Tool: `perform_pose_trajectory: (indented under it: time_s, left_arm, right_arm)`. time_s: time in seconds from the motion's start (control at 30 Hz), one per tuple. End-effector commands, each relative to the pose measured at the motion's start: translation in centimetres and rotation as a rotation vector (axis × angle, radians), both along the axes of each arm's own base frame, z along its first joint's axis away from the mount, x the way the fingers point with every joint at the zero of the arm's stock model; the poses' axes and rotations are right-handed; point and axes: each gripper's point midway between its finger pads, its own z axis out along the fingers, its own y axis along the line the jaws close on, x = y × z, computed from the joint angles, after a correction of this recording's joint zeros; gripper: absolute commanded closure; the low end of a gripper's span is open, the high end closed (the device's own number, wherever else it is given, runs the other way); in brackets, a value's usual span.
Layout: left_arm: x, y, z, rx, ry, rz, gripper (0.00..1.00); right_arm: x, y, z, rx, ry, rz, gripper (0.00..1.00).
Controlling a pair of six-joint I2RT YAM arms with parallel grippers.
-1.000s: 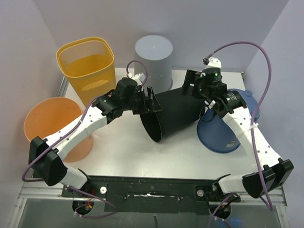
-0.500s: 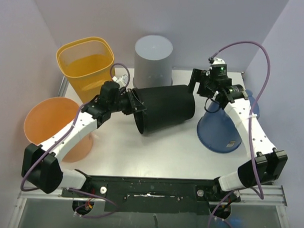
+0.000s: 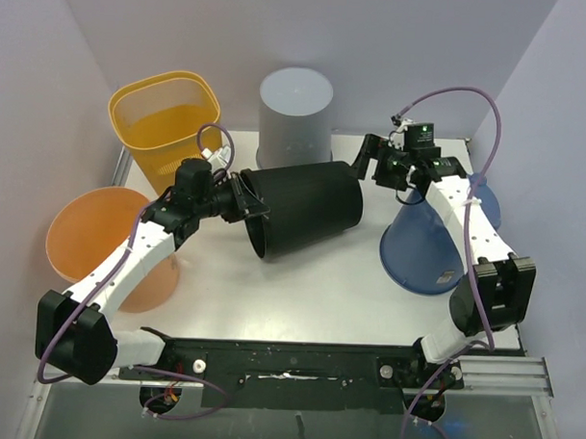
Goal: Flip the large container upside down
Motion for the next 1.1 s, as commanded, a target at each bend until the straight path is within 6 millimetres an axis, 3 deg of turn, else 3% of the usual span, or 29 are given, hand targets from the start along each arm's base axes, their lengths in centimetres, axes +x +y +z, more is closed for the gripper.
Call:
perform_pose_trajectory:
  time_s: [0.0, 0.33, 0.73, 1.07]
  left_arm:
    - [-0.6, 0.5, 0.6, 0.017, -0.043, -0.032, 1.00]
    - [-0.6, 1.0, 0.5, 0.030, -0.043, -0.024, 1.00]
    - [-0.3, 0.1, -0.3, 0.017, -0.029, -0.066, 1.00]
    - [1.6, -3.1, 0.0, 0.020, -0.086, -0.137, 1.00]
  right_arm:
    - [1.2, 1.8, 0.7, 0.081, -0.042, 0.061, 0.03]
    - [1.3, 5.3, -2.0, 0.108, 0.036, 0.192, 0.02]
    - [-2.3, 9.1, 5.5, 0.340, -0.074, 0.345, 0.03]
    - [-5.0, 8.2, 10.8, 0.332, -0.174, 0.330, 0.02]
